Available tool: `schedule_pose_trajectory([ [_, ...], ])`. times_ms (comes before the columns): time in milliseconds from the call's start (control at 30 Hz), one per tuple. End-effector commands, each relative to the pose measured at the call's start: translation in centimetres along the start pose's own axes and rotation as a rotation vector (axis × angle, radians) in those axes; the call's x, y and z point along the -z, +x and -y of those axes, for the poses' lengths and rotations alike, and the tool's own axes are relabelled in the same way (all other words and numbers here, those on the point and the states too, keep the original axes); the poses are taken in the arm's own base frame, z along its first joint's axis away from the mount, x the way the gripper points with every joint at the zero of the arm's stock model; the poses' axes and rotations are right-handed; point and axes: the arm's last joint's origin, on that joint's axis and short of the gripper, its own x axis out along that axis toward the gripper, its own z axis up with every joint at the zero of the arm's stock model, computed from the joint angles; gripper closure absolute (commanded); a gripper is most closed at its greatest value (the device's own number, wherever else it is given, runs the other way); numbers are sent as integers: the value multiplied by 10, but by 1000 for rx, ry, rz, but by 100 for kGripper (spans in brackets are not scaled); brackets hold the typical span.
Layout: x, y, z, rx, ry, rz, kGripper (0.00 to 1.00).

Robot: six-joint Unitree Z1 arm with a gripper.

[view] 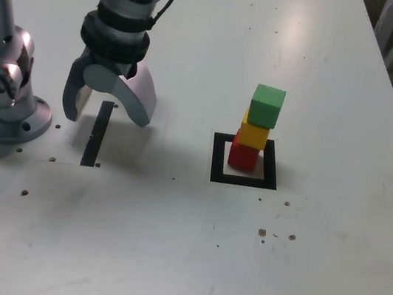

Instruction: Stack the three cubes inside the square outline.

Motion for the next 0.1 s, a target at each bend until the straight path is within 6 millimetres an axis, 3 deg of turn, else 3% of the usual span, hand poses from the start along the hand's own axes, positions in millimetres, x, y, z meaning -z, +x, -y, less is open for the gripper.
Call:
schedule_pose_trajectory([
  [0,2,0,0,4,5,8,0],
  [67,3,1,0,7,8,8,0],
])
